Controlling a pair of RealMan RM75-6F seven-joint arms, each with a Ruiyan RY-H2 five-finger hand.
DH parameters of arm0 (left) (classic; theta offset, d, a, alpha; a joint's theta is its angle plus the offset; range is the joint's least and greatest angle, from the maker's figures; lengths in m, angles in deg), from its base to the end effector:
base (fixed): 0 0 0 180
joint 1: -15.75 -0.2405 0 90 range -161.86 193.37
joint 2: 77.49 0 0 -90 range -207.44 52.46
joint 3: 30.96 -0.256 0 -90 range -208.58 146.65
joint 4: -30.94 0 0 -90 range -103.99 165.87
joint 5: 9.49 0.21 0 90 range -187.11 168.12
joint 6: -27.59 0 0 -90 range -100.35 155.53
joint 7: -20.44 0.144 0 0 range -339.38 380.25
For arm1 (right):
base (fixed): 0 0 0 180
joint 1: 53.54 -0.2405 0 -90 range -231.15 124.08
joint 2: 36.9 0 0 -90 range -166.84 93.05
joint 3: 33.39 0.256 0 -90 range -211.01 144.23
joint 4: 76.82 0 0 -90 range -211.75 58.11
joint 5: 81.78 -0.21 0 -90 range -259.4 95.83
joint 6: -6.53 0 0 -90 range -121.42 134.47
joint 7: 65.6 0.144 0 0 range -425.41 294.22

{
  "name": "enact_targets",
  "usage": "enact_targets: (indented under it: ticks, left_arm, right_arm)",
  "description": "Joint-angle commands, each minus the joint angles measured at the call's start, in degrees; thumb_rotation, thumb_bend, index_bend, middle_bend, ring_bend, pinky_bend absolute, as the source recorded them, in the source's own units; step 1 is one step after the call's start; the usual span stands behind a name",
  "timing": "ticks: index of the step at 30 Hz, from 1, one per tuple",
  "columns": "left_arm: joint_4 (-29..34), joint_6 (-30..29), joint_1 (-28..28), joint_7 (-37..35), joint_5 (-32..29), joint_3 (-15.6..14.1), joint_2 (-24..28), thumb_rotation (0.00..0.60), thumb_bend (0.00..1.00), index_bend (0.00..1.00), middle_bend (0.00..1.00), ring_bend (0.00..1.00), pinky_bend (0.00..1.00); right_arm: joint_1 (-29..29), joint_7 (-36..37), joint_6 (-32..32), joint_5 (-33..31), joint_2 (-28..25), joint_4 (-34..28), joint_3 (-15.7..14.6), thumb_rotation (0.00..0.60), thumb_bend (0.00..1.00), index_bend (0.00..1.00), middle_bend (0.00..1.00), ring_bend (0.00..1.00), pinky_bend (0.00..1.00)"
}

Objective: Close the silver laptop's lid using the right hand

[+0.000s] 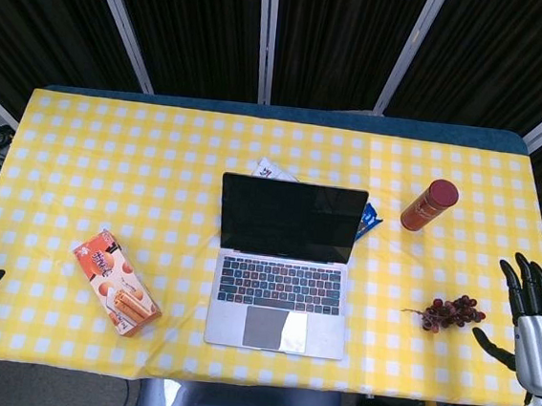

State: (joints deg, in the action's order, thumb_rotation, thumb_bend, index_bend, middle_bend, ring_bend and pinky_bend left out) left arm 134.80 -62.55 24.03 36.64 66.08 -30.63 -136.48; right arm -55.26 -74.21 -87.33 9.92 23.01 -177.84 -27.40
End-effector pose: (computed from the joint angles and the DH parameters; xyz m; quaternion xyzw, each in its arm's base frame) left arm -0.2916 0.1846 0.1833 -0.5795 -0.3520 -0.3216 0.6610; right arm -0.2698 -0.1714 0.1920 0.5823 -0.2984 0.4312 0.6212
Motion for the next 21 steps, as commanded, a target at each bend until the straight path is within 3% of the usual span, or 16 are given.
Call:
enact_targets:
  ticks: [1,10,13,15,17,19,21]
  left_arm:
    - [-0.4,0.1,-0.3,-0.5,0.7,0.2,0.2,0.6,0.0,0.0,0.0,0.0,0.0]
    - [-1.2,1.0,-0.8,-2.5,2.5,0.4,1.2,0.6,0.0,0.0,0.0,0.0,0.0]
    - [-1.6,1.8,-0.6,-2.8,2.4,0.8,1.2,0.6,0.0,0.0,0.0,0.0,0.0]
    - [-1.8,2.4,-0.4,-2.8,2.2,1.2,1.4,0.6,0.0,0.0,0.0,0.0,0.0]
    - [-2.0,2.6,-0.4,-2.8,1.8,1.7,1.4,0.6,0.0,0.0,0.0,0.0,0.0]
    - [-2.0,2.8,-0.5,-2.9,1.4,2.0,1.5,0.6,0.0,0.0,0.0,0.0,0.0]
    - [-2.1,3.0,-0.5,-2.9,1.2,2.2,1.5,0.6,0.0,0.0,0.0,0.0,0.0]
  right_arm:
    - [-0.1,-0.3,0.2,0.0,0.1,0.1,-0.1,0.6,0.0,0.0,0.0,0.0,0.0]
    - [-3.0,-1.8,4.3,0.3,-0.8,-0.5,0.6,0.6,0.03,0.0,0.0,0.0,0.0]
    - [-7.3,-1.6,9.8,-0.9,-3.1,-2.1,2.9,0.6,0.36,0.0,0.0,0.0,0.0]
    - [-11.4,-1.7,15.0,-2.6,-5.3,-3.6,5.2,0.6,0.68,0.0,0.0,0.0,0.0]
    - [-17.2,-0.2,23.2,-6.6,-7.1,-5.4,8.2,0.6,0.89,0.0,0.0,0.0,0.0]
    - [-22.1,2.7,31.1,-11.5,-8.9,-7.2,10.6,0.6,0.99,0.0,0.0,0.0,0.0]
    - [-26.6,4.0,37.1,-15.3,-9.6,-7.4,12.9,0.6,1.0,0.0,0.0,0.0,0.0]
